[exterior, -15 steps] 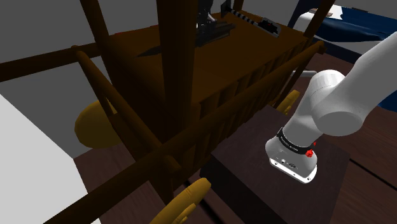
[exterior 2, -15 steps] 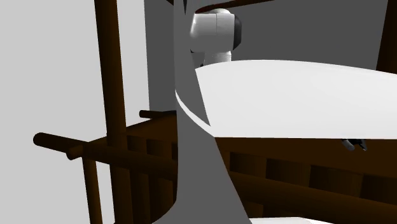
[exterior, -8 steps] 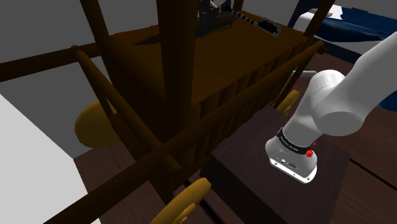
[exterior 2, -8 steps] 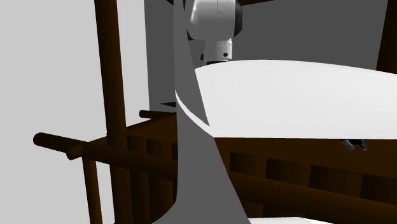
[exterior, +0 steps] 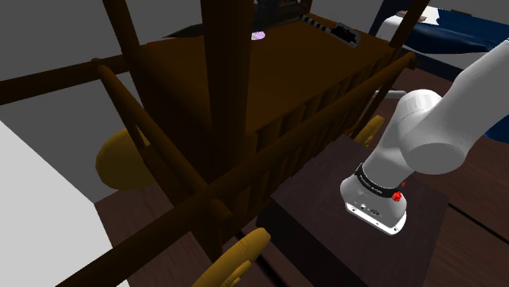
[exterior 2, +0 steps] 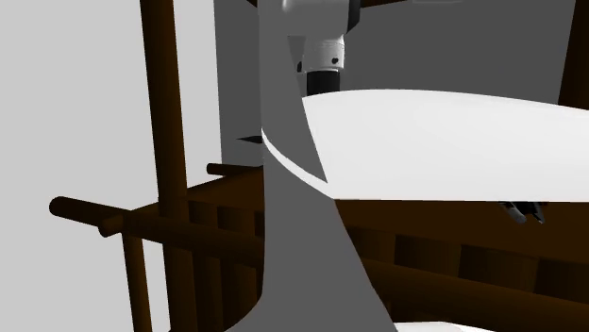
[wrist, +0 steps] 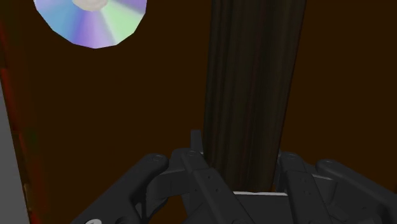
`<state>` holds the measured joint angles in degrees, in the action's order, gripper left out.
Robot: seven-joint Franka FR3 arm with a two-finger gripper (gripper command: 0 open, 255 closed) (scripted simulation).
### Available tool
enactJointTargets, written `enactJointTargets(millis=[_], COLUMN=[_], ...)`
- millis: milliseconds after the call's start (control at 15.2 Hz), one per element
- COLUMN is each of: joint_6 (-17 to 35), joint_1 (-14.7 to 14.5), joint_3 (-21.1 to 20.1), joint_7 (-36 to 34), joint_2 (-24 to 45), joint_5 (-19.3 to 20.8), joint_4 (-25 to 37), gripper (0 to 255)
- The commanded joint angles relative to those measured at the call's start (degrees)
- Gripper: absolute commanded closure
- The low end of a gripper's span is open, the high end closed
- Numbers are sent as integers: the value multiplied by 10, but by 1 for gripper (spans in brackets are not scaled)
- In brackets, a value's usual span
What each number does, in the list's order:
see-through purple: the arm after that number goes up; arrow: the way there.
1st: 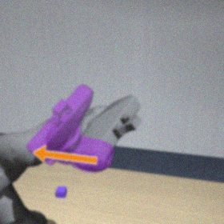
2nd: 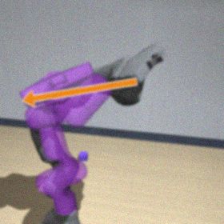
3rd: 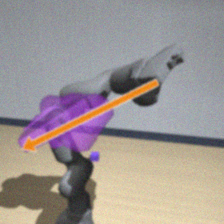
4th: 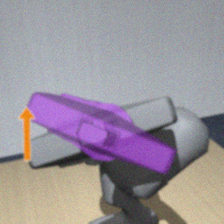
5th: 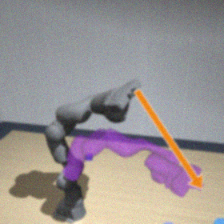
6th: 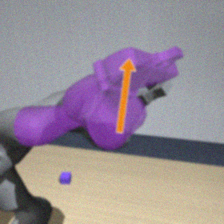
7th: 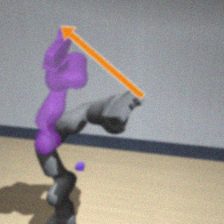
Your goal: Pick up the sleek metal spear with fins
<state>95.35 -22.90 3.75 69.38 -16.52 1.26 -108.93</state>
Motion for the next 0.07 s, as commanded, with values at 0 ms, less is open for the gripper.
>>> enactJointTargets(millis=[0], joint_6=[-5], joint_1=[0], joint_3=[0], joint_7=[0], joint_2=[1], joint_5=[0], joint_4=[6], gripper=[255])
